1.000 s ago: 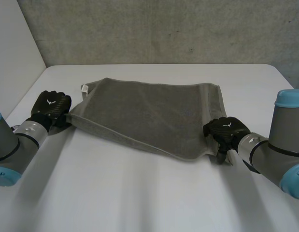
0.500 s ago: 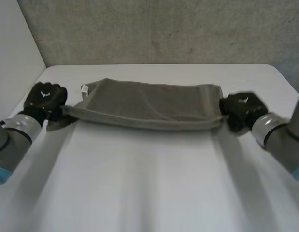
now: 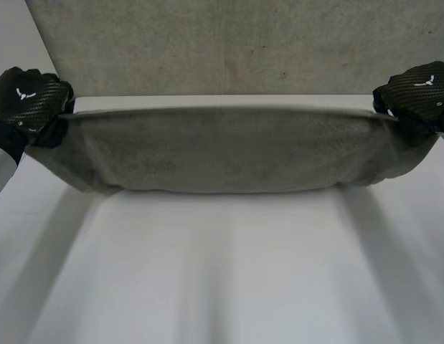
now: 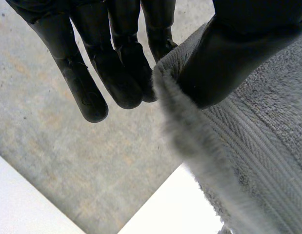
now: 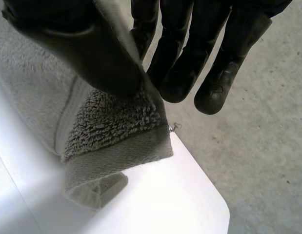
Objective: Fold the towel.
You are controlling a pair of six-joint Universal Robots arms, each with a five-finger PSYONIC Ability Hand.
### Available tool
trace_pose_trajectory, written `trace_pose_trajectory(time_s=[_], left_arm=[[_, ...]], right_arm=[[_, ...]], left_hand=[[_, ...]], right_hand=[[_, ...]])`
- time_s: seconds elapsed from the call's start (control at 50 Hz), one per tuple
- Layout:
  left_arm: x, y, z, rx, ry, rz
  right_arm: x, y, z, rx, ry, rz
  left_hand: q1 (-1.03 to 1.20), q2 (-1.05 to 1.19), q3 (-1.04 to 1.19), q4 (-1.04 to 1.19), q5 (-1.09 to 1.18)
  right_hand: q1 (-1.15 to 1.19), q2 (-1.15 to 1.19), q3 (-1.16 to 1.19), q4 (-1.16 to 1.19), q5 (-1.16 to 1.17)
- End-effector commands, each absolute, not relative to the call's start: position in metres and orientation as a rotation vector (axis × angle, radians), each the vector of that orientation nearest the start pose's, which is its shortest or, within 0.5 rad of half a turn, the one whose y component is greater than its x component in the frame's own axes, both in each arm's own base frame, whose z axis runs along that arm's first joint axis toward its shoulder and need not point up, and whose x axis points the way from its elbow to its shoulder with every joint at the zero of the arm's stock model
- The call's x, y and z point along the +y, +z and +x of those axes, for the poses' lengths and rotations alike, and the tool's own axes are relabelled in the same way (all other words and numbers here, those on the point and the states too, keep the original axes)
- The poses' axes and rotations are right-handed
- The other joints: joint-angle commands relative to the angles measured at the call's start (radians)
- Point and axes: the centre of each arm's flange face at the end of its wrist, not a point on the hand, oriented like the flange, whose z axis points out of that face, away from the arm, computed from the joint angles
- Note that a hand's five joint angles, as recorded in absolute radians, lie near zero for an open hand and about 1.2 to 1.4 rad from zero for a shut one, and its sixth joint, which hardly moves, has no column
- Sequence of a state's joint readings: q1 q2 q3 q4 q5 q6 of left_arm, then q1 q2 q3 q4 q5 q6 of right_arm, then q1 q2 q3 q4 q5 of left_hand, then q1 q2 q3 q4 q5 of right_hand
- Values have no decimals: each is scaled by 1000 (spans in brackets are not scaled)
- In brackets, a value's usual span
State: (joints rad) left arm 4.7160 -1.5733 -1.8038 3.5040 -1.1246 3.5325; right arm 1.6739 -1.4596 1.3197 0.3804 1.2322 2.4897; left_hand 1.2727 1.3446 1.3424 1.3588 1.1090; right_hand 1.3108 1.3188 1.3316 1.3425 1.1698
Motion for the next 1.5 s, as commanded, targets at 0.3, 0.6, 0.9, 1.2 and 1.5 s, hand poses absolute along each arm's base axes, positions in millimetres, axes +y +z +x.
trace_pose_trajectory(time_s=[0.3,0.6,0.9,1.2,1.5], left_arm=[[-370,191,-188,2078,-2253,1016],[-424,155,-205,2067,-2269,1045],[-455,122,-223,1909,-2252,1172],[-450,116,-232,1915,-2243,1205],[-423,214,-225,1835,-2357,1077]], right_arm=[[-342,238,211,2316,-1822,-1212],[-388,191,228,2342,-1872,-1177],[-416,167,252,2255,-2055,-1168],[-429,147,262,2248,-2067,-1195],[-414,258,259,2046,-2348,-1102]], left_hand=[[124,52,54,37,113],[124,52,54,37,113],[124,52,54,37,113],[-701,-773,-771,-787,-712],[-848,-920,-918,-934,-859]], right_hand=[[85,77,65,54,52],[85,77,65,54,52],[85,77,65,54,52],[-661,-669,-682,-692,-694],[-1136,-1144,-1157,-1168,-1170]])
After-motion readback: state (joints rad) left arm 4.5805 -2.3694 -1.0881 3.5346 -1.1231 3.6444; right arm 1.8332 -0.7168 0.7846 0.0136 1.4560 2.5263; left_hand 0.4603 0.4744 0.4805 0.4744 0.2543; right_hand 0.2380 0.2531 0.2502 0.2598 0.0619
